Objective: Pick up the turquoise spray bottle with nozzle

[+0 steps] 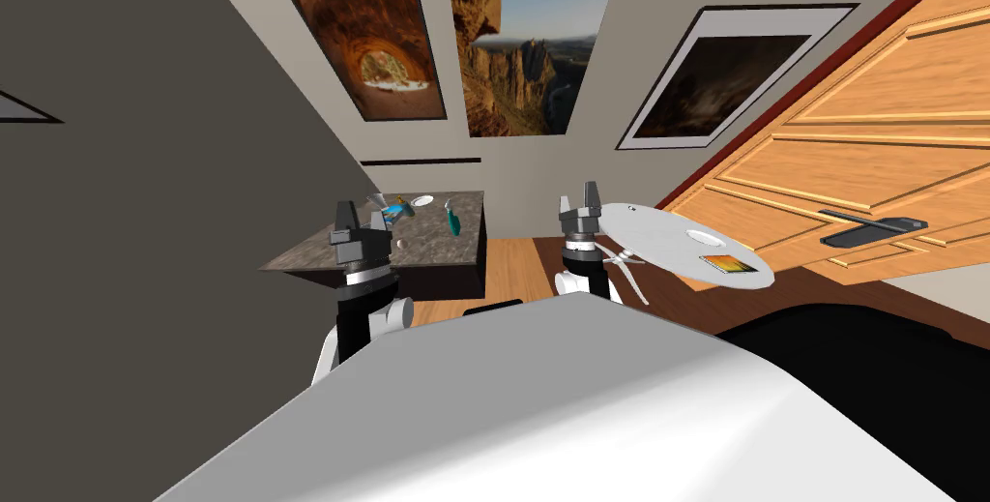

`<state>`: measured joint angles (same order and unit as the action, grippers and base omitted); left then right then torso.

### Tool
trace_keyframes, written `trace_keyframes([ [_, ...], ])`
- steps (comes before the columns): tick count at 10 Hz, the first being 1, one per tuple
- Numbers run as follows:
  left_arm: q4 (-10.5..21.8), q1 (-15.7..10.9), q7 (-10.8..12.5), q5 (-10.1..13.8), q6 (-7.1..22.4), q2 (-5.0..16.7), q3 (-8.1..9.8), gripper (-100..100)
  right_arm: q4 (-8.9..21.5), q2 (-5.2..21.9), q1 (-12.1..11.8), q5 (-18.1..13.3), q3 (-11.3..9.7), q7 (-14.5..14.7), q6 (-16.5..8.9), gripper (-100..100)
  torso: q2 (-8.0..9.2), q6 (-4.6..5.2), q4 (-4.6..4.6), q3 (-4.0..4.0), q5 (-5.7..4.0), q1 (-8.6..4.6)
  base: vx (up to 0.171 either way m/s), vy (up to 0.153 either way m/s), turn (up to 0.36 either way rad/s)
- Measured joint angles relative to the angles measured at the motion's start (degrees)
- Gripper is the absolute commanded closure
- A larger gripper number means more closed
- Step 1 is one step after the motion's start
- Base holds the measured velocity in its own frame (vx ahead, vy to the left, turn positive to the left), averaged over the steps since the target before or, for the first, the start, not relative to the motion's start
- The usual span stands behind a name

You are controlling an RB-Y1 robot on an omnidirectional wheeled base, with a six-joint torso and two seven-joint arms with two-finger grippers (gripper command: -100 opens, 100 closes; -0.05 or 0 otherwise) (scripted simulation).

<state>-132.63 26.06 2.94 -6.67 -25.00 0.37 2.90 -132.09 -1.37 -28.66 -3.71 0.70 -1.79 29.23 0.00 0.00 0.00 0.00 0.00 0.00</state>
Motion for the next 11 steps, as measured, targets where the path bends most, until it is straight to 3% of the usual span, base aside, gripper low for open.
trace_keyframes([
  [5, 3.45, -0.69, -1.48, -0.83, -0.11, 5.86, 0.35, -100, 0.0, 0.0, 0.01, 0.0, 0.0, 0.0, 0.0, 0, 0.2, 0.0, 0.04, 0.11, 0.0, 0.02, -0.045, -0.001, -0.054],
  [11, 11.96, -3.63, -5.12, -3.19, 0.75, 11.17, 0.98, -100, 0.0, 0.0, 0.01, 0.0, 0.0, 0.0, 0.0, 0, 0.23, 0.01, 0.05, 0.13, -0.01, -0.04, -0.059, -0.016, -0.071],
])
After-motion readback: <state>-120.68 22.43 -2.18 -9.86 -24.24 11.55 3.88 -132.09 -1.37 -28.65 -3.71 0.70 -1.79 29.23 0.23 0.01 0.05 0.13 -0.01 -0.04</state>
